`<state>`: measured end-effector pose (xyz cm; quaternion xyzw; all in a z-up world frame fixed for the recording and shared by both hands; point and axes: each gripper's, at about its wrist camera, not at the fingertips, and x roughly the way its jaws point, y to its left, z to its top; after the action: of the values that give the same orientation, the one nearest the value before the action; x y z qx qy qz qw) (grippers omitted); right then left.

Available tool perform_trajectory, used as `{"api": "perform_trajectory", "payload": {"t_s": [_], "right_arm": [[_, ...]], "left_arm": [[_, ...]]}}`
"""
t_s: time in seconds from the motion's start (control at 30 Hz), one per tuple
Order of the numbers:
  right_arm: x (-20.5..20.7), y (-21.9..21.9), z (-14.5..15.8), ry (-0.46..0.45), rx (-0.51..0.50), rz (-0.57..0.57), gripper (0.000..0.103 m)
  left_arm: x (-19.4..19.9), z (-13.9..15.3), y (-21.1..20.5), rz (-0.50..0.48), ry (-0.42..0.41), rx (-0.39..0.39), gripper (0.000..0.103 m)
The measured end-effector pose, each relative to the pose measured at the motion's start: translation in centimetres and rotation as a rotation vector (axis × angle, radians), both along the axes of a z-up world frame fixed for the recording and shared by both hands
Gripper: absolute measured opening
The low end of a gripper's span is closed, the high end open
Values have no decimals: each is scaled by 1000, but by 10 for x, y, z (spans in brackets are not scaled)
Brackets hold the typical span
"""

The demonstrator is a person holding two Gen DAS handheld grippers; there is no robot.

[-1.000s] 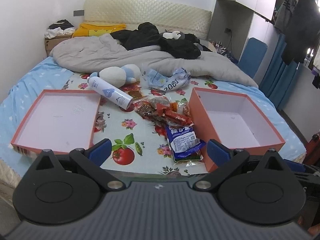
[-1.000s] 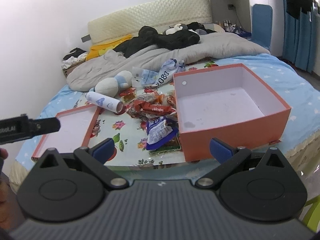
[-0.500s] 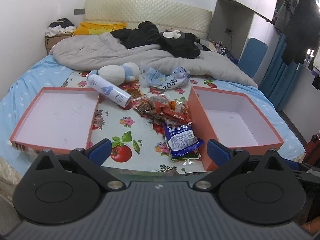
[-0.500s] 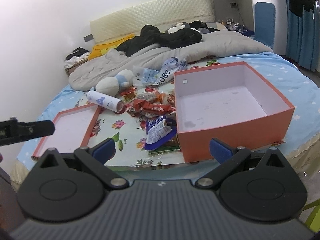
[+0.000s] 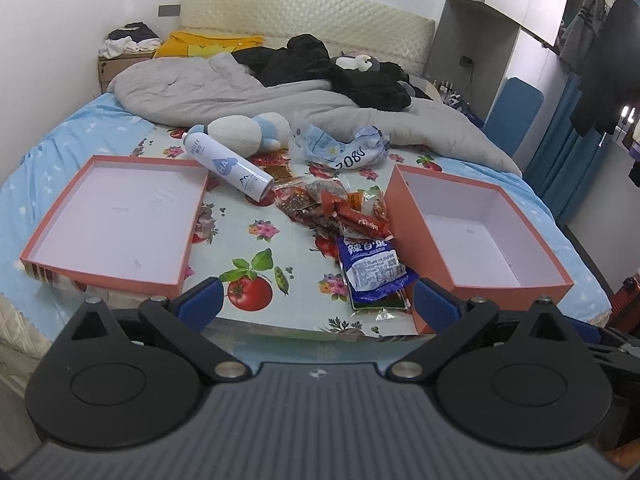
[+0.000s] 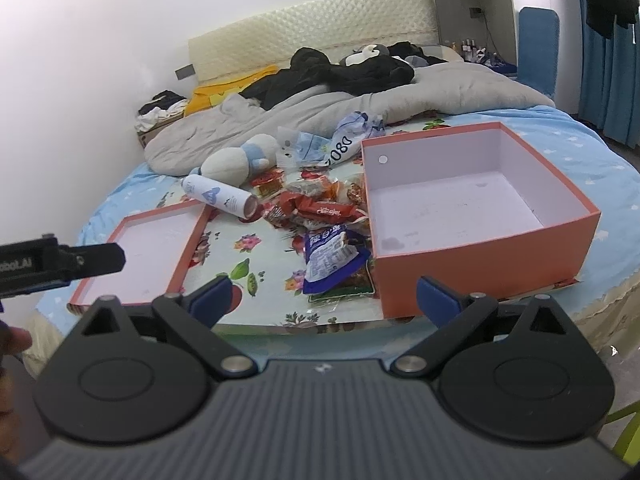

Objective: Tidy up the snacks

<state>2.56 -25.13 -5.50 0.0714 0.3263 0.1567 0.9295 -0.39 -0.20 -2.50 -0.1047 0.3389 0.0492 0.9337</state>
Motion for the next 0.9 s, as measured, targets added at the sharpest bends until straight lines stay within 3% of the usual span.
{"api": "perform_trajectory", "payload": {"t_s": [0.5, 0.9], "right_arm": [[-2, 9, -8, -1, -24, 10, 100], [29, 42, -20, -61, -132, 110, 100]], "left_arm": [[1, -11, 11, 17, 32, -13, 102], [67, -40, 27, -17, 68, -67, 101]]}}
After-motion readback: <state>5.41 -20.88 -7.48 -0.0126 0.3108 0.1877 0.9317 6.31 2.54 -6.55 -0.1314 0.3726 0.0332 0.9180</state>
